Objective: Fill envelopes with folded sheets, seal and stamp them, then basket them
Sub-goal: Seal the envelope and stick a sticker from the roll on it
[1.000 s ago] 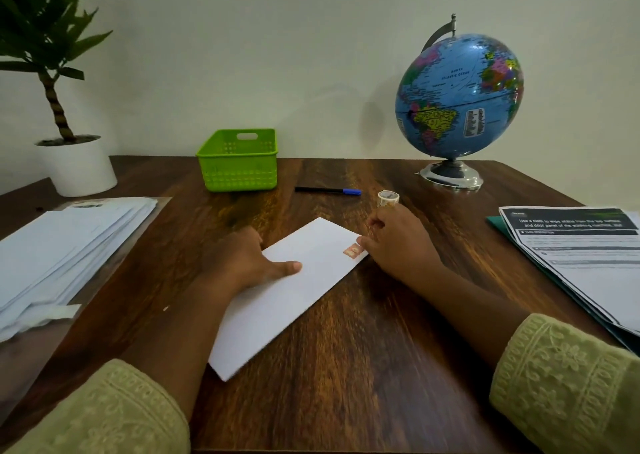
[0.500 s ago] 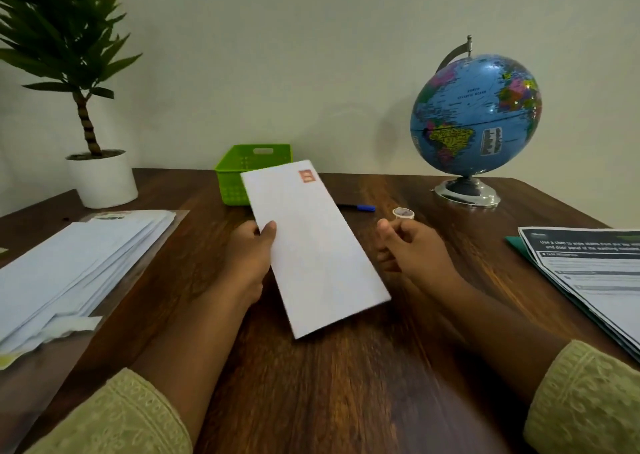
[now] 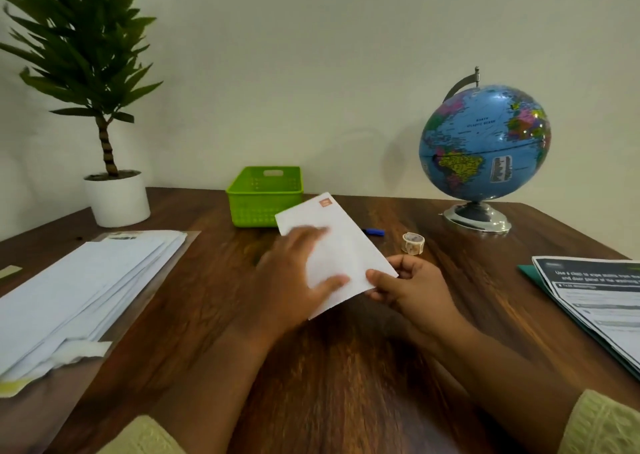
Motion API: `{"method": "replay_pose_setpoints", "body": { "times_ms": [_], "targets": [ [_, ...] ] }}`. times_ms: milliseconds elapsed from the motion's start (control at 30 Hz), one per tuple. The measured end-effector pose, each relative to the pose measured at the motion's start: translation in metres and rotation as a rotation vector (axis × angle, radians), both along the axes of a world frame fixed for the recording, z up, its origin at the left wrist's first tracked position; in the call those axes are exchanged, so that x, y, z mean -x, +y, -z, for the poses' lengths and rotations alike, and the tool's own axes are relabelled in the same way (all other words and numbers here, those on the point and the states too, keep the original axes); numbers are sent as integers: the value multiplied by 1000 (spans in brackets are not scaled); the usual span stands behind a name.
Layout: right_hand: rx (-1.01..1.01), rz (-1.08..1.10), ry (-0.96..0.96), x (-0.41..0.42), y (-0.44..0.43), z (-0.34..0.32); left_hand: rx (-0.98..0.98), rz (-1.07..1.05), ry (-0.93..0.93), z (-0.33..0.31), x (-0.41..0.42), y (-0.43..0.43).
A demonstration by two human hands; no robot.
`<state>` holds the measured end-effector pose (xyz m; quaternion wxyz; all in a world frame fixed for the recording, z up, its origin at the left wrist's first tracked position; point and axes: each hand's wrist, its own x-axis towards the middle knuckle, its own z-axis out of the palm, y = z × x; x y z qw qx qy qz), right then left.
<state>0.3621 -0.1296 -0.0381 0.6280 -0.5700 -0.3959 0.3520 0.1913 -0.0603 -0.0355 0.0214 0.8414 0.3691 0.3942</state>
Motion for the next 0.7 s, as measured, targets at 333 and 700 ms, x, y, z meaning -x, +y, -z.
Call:
{"method": "replay_pose_setpoints", "body": {
  "times_ms": [333,700],
  "targets": [
    [-213,-39,-168,8,-1,3,-434,-92,258,-11,-4,-25],
    [-36,-26,-333,-5,8,14,164,-444,-920,-16,37,21]
  ]
}}
